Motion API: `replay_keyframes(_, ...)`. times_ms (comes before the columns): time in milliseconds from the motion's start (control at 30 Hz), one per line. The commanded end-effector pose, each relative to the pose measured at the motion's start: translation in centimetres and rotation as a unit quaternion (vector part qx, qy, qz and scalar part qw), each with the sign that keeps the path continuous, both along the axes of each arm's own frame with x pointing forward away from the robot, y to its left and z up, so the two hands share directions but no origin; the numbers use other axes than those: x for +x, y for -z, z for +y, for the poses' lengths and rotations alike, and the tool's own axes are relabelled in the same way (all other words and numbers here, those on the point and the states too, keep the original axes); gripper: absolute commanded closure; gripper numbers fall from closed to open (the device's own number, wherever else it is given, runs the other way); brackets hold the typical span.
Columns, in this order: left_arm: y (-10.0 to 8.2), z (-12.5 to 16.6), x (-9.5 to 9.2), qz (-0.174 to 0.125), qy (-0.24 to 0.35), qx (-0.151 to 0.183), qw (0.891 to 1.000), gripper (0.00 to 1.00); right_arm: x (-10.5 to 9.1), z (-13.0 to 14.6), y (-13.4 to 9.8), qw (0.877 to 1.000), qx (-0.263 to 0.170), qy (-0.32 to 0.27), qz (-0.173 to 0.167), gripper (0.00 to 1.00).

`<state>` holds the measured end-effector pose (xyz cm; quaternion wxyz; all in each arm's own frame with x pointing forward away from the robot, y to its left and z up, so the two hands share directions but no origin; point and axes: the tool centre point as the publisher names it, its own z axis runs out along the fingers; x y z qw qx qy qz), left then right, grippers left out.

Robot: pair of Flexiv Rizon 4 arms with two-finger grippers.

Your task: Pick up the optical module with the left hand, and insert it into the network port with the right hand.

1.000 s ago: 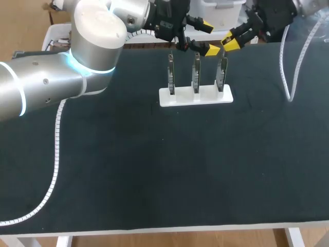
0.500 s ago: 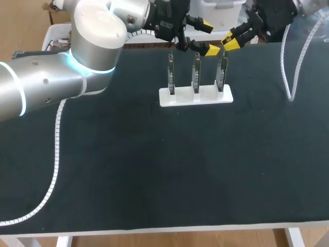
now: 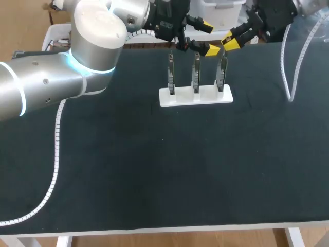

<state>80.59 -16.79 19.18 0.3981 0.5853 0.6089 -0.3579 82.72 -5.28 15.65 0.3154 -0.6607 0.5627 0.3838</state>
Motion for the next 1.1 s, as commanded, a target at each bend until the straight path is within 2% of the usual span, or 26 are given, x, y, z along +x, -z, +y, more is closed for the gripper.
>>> replay_keyframes(33,0.0,0.0,0.0,-0.001,0.000,0.000,1.000,0.00,1.0,0.0,0.4,0.998,-0.004,-0.058,0.036,1.00)
replay_keyframes(333,0.0,0.0,0.0,-0.001,0.000,0.000,1.000,0.00,1.2,0.2,-0.2,0.998,-0.005,-0.062,0.028,1.00)
replay_keyframes(667,0.0,0.0,0.0,-0.001,0.000,0.000,1.000,0.00,1.0,0.1,0.1,0.998,-0.005,-0.059,0.032,1.00)
replay_keyframes(867,0.0,0.0,0.0,-0.001,0.000,0.000,1.000,0.00,0.9,0.3,-1.8,0.998,0.005,-0.064,-0.002,1.00)
replay_keyframes(1100,0.0,0.0,0.0,-0.001,0.000,0.000,1.000,0.00,0.7,-0.1,-2.5,0.998,-0.011,-0.055,-0.008,1.00)
